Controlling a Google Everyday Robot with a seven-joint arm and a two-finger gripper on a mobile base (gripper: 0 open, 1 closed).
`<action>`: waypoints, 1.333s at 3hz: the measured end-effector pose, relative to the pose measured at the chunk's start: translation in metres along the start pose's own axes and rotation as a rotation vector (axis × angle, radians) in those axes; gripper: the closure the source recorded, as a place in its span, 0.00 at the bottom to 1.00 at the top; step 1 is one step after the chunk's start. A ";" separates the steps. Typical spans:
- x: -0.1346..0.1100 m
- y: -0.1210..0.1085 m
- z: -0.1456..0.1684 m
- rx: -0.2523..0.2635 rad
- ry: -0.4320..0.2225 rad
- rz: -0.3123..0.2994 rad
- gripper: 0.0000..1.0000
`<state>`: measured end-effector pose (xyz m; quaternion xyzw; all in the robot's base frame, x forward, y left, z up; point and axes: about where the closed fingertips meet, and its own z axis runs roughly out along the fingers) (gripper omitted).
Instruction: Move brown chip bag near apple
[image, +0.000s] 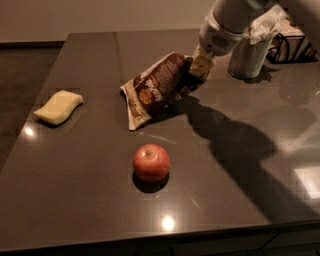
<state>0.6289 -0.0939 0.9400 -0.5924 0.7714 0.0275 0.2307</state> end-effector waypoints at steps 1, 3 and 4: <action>0.025 0.027 -0.017 -0.048 0.015 -0.018 1.00; 0.050 0.073 -0.022 -0.144 0.048 -0.038 1.00; 0.054 0.091 -0.022 -0.185 0.046 -0.049 1.00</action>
Offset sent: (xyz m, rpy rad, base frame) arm -0.1021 -0.0439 -0.0161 -0.0313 0.1590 0.1001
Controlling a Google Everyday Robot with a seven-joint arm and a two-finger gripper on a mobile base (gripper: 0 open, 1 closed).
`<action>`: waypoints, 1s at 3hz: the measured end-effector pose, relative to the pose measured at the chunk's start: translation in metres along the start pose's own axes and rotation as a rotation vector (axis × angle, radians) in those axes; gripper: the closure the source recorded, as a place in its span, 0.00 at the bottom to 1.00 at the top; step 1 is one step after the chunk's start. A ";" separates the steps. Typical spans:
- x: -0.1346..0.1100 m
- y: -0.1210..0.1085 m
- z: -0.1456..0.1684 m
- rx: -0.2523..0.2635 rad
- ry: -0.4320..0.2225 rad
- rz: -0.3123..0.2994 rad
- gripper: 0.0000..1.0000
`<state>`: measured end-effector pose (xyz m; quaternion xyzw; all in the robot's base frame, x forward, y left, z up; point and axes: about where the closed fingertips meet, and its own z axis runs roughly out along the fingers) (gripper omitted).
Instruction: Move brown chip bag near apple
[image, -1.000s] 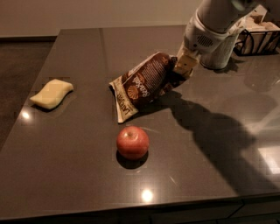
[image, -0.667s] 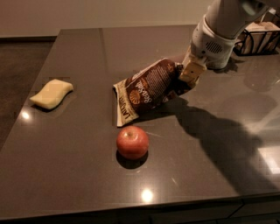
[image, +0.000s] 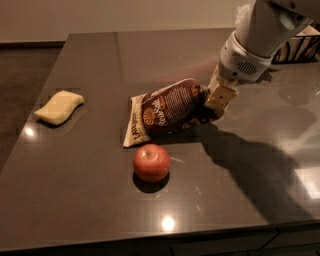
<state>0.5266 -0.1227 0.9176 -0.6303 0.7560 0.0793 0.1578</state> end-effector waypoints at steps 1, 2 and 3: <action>-0.001 0.017 -0.002 -0.034 -0.017 -0.028 1.00; -0.004 0.028 -0.005 -0.069 -0.033 -0.067 1.00; -0.006 0.031 -0.002 -0.074 -0.032 -0.094 0.82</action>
Offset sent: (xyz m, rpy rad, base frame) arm -0.0454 0.0079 0.0051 0.0476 0.0759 0.1568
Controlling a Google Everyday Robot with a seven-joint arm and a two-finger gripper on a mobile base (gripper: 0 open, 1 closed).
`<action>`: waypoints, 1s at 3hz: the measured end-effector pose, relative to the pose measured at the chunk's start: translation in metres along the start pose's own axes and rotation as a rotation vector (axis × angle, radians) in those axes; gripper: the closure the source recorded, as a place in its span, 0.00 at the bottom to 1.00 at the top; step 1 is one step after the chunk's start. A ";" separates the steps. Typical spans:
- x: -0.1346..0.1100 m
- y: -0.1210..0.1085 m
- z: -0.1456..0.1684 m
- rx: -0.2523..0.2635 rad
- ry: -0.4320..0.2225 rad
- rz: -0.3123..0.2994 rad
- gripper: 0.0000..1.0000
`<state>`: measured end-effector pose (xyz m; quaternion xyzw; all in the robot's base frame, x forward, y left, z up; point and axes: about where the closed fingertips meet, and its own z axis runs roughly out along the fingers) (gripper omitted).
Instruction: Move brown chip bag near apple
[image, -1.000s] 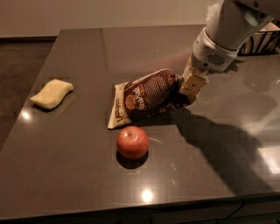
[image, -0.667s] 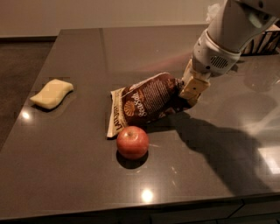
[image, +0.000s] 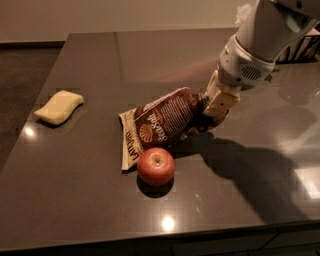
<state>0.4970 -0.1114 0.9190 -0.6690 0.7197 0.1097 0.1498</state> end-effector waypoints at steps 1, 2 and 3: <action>-0.002 -0.001 0.000 0.008 -0.003 -0.001 0.59; -0.003 -0.002 0.000 0.014 -0.006 -0.003 0.35; -0.005 -0.003 0.000 0.020 -0.008 -0.005 0.12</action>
Offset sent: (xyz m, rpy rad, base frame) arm 0.0012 0.0012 0.0007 0.0023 -0.0070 -0.0012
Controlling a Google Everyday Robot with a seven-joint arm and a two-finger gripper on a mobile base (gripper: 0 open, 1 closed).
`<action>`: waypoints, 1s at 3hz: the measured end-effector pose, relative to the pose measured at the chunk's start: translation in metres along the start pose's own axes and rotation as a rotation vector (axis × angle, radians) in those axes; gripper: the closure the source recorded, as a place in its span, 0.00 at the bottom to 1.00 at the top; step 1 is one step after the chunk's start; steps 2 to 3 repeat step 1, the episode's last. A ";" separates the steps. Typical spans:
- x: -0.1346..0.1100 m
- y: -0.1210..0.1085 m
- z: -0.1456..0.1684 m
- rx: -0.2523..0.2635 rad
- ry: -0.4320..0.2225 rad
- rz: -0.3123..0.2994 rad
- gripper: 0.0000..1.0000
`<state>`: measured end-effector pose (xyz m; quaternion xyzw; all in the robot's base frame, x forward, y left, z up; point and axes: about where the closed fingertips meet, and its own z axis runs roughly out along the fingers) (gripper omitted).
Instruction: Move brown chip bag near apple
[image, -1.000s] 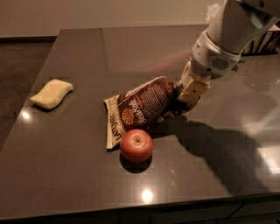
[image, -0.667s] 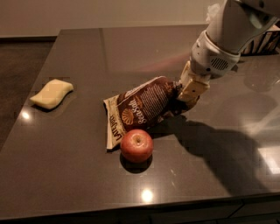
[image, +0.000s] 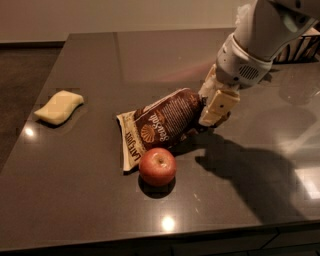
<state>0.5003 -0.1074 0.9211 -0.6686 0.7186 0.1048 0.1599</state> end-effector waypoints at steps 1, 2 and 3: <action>-0.001 -0.001 0.000 0.005 -0.002 -0.002 0.00; -0.001 -0.001 0.000 0.005 -0.002 -0.002 0.00; -0.001 -0.001 0.000 0.005 -0.002 -0.002 0.00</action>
Offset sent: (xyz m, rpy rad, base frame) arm 0.0000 0.0000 0.0000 0.0000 0.0000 0.0000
